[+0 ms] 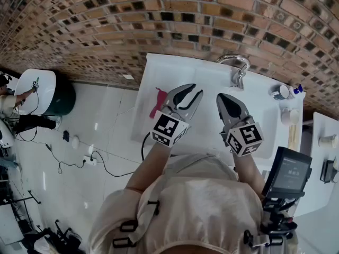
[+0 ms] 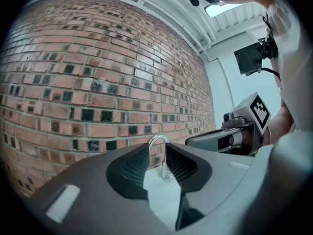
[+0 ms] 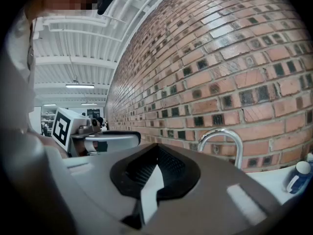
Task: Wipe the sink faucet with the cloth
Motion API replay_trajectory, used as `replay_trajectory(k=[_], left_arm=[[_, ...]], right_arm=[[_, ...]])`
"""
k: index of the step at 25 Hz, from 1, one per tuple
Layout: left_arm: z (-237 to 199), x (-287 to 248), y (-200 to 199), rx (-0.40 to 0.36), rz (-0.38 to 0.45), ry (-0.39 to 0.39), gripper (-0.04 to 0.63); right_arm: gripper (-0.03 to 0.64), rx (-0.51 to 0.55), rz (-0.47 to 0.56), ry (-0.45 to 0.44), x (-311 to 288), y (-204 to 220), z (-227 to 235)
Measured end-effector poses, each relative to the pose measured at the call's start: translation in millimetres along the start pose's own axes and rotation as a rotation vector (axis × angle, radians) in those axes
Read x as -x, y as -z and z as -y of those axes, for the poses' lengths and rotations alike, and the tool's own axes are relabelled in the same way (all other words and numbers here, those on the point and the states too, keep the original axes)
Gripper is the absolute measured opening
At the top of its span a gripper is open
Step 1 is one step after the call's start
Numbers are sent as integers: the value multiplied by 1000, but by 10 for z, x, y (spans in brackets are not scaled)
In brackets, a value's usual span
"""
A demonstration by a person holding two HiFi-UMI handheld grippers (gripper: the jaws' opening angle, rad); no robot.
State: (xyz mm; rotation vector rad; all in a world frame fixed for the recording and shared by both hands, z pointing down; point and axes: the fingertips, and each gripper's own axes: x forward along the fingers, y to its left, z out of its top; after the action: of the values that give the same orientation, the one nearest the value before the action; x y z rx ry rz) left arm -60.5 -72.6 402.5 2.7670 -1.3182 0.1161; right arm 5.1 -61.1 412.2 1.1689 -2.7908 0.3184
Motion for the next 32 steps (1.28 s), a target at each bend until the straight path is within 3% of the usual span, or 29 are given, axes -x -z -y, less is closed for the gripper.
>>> replay_trajectory(k=[6,14,17,24,32], left_arm=[[-312,226,243,15,-68,-96,155],[-828,697,713,98,-164,-235,164],[-988,805,1004,119,-240,-266,164],[-1219,922,1909,205,-439,-279,164],[-1336,858,2604,266,-618,-268,164]], right_arm=[[-6,-14,-27,-51,-208,112,-188],[-7,-71,-97,-105,-520,409,-438],[-7,-95,-128,-107,-605,560,-455],[-7,-146,-192,-85,-758,872,-368],[-8,-205,-251,-42,-821,1213,-176]])
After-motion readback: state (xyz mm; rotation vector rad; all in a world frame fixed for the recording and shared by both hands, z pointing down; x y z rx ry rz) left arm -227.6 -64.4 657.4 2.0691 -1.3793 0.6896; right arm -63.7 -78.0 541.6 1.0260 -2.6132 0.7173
